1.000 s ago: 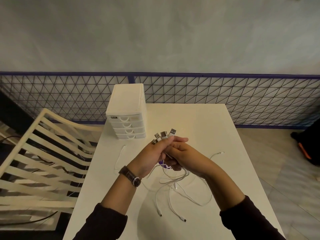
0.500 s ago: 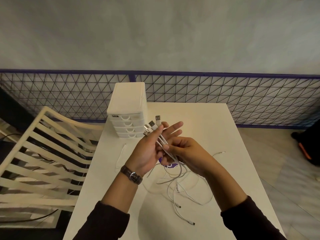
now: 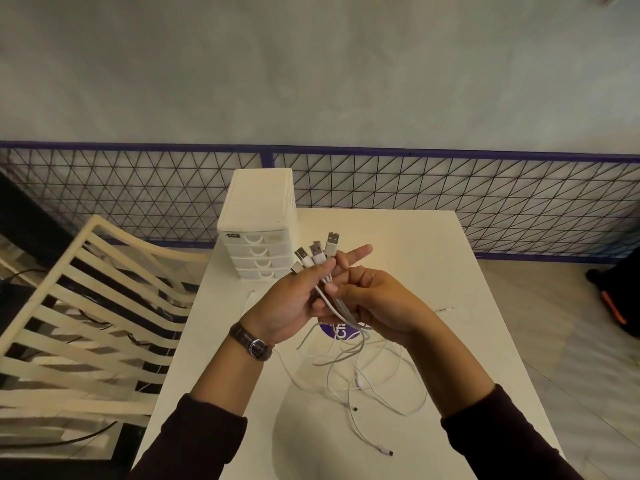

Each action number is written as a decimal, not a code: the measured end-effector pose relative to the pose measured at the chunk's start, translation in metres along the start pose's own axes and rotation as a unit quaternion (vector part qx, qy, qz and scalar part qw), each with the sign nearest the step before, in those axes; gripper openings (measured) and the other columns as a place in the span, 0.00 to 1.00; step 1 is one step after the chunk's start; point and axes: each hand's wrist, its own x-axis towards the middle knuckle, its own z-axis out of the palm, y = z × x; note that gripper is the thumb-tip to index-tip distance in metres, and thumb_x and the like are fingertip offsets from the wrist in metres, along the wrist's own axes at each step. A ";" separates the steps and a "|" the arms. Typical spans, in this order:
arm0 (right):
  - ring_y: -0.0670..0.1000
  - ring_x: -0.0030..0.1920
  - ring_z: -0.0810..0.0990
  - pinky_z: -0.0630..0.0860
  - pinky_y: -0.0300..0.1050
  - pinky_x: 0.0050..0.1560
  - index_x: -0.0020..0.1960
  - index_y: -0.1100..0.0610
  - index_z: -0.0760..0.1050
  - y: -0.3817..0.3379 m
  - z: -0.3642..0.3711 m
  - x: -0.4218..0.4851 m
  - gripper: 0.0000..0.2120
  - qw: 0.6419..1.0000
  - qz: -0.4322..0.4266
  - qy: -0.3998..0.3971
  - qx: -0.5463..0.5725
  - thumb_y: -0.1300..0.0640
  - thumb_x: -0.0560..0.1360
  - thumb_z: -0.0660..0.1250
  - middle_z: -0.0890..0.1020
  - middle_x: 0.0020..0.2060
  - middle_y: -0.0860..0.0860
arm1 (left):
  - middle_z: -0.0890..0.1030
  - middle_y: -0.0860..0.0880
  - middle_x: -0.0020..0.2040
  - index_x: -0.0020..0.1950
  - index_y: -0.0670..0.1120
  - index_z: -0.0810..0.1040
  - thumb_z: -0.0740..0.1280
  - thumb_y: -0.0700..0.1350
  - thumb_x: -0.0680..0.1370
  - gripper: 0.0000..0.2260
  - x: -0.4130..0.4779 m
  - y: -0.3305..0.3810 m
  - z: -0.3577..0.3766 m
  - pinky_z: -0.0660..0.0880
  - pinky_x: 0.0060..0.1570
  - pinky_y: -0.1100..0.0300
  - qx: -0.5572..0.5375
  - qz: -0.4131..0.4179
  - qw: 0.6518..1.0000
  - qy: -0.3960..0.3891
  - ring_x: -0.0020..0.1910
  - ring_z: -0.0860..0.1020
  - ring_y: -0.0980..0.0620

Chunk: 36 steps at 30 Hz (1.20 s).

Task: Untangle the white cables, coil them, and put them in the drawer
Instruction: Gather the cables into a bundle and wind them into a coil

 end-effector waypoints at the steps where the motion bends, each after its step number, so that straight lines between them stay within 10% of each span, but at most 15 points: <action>1: 0.55 0.39 0.83 0.81 0.50 0.49 0.44 0.65 0.79 -0.001 -0.001 0.000 0.08 1.000 -0.004 0.015 -0.004 0.60 0.68 0.69 0.84 0.37 0.58 | 0.73 0.49 0.68 0.46 0.48 0.75 0.53 0.46 0.81 0.12 0.000 -0.001 0.000 0.67 0.28 0.69 -0.011 0.001 1.000 0.003 0.28 0.71 0.59; 6: 0.54 0.37 0.84 0.82 0.45 0.43 0.46 0.67 0.79 -0.010 0.000 -0.002 0.11 1.000 0.016 0.022 0.005 0.61 0.66 0.70 0.84 0.37 0.59 | 0.74 0.50 0.68 0.46 0.48 0.71 0.54 0.50 0.80 0.10 0.002 -0.003 0.000 0.63 0.25 0.70 -0.026 0.021 0.999 -0.010 0.28 0.63 0.57; 8: 0.53 0.37 0.85 0.82 0.44 0.41 0.48 0.66 0.79 -0.012 0.001 -0.004 0.13 0.999 0.037 0.005 0.009 0.59 0.67 0.69 0.84 0.38 0.60 | 0.72 0.50 0.69 0.46 0.47 0.71 0.53 0.52 0.80 0.12 0.003 -0.002 -0.001 0.69 0.28 0.68 -0.031 0.011 0.999 -0.016 0.46 0.71 0.55; 13: 0.54 0.36 0.85 0.81 0.43 0.38 0.46 0.65 0.81 -0.012 0.003 -0.004 0.11 0.999 0.037 -0.025 0.002 0.59 0.69 0.67 0.84 0.39 0.60 | 0.72 0.50 0.69 0.44 0.48 0.75 0.50 0.53 0.80 0.17 0.005 0.000 -0.003 0.66 0.69 0.56 -0.008 0.008 1.000 -0.021 0.69 0.69 0.52; 20: 0.54 0.36 0.84 0.80 0.42 0.40 0.48 0.66 0.81 -0.012 0.001 -0.005 0.12 0.998 0.045 -0.036 -0.009 0.58 0.70 0.67 0.84 0.41 0.61 | 0.75 0.44 0.66 0.50 0.46 0.69 0.52 0.50 0.80 0.10 0.002 0.003 0.001 0.68 0.67 0.49 -0.133 0.024 0.990 -0.037 0.67 0.71 0.44; 29: 0.50 0.27 0.78 0.78 0.40 0.34 0.46 0.64 0.80 -0.013 0.008 -0.001 0.10 1.000 -0.006 -0.007 -0.020 0.59 0.70 0.66 0.80 0.29 0.55 | 0.75 0.51 0.66 0.48 0.49 0.66 0.49 0.54 0.79 0.11 0.012 0.004 -0.001 0.75 0.47 0.56 0.010 0.044 0.999 -0.028 0.69 0.70 0.52; 33: 0.51 0.28 0.80 0.78 0.40 0.34 0.45 0.66 0.79 -0.013 0.007 0.001 0.10 0.999 -0.011 0.006 -0.043 0.61 0.69 0.67 0.80 0.29 0.56 | 0.80 0.50 0.60 0.57 0.47 0.74 0.60 0.59 0.77 0.18 0.007 0.001 -0.005 0.70 0.45 0.52 0.015 0.005 1.000 -0.019 0.51 0.78 0.47; 36: 0.53 0.30 0.82 0.80 0.42 0.35 0.44 0.68 0.79 -0.013 0.007 0.002 0.08 0.999 -0.005 0.013 -0.041 0.62 0.70 0.67 0.82 0.31 0.58 | 0.74 0.52 0.27 0.63 0.48 0.77 0.64 0.60 0.74 0.23 0.001 -0.004 -0.004 0.69 0.31 0.64 0.086 -0.014 0.996 0.018 0.25 0.69 0.55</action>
